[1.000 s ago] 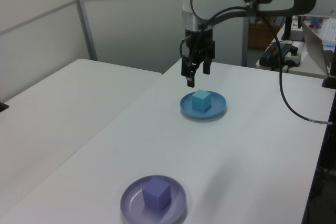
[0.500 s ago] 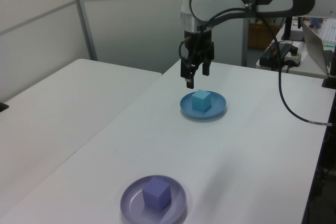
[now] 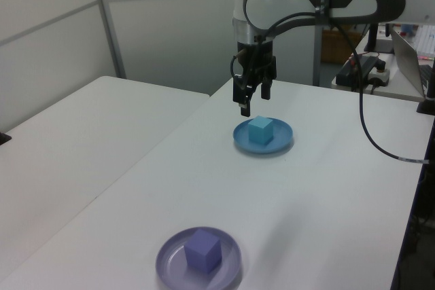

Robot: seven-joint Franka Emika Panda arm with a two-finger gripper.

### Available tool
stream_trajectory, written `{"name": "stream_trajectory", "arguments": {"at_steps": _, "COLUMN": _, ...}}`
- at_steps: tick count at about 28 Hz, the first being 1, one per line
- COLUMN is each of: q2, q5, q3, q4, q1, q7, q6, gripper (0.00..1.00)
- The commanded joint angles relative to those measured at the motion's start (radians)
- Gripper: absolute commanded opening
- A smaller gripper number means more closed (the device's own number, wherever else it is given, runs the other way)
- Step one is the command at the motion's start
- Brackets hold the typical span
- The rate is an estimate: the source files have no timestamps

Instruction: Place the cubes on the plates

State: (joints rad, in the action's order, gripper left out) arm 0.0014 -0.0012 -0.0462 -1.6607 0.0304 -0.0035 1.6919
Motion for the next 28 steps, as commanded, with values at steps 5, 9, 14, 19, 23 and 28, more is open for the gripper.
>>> {"name": "stream_trajectory", "arguments": {"at_steps": 5, "q2": 0.003, "q5": 0.021, "q3": 0.0, "q4": -0.004, "q1": 0.0, "q7": -0.007, "q6": 0.015, "gripper": 1.0}}
{"name": "stream_trajectory", "arguments": {"at_steps": 9, "q2": 0.008, "q5": 0.021, "q3": 0.0, "q4": -0.004, "q1": 0.0, "q7": -0.007, "q6": 0.017, "gripper": 1.0}}
{"name": "stream_trajectory", "arguments": {"at_steps": 14, "q2": 0.019, "q5": 0.021, "q3": 0.0, "q4": 0.007, "q1": 0.0, "q7": -0.007, "q6": 0.017, "gripper": 1.0}}
{"name": "stream_trajectory", "arguments": {"at_steps": 19, "q2": 0.022, "q5": 0.021, "q3": 0.0, "q4": 0.009, "q1": 0.0, "q7": -0.007, "q6": 0.017, "gripper": 1.0}}
{"name": "stream_trajectory", "arguments": {"at_steps": 23, "q2": 0.023, "q5": 0.021, "q3": 0.0, "q4": 0.009, "q1": 0.0, "q7": -0.007, "q6": 0.017, "gripper": 1.0}}
{"name": "stream_trajectory", "arguments": {"at_steps": 28, "q2": 0.023, "q5": 0.021, "q3": 0.0, "q4": 0.009, "q1": 0.002, "q7": -0.007, "q6": 0.017, "gripper": 1.0}}
